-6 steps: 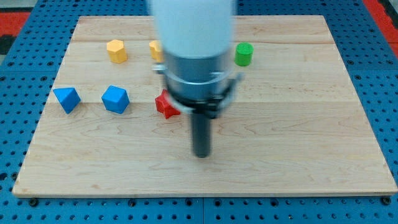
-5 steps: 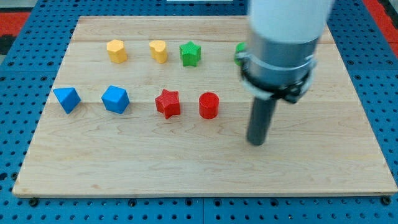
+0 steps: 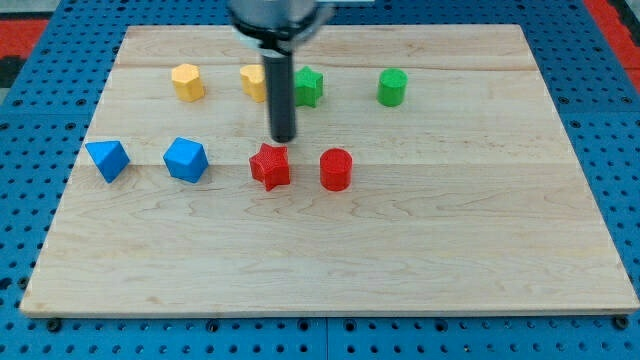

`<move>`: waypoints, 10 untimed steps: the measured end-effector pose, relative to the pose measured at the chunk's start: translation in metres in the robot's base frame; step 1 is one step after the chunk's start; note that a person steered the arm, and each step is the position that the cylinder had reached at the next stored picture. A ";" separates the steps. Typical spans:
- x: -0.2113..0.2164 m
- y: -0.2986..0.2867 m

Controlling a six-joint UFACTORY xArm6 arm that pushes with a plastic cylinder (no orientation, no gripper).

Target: Push the green star closer to the green circle

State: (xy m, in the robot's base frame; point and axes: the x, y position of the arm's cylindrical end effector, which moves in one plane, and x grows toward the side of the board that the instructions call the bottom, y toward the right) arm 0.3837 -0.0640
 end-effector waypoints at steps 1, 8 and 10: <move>-0.040 -0.014; -0.058 0.082; -0.137 0.061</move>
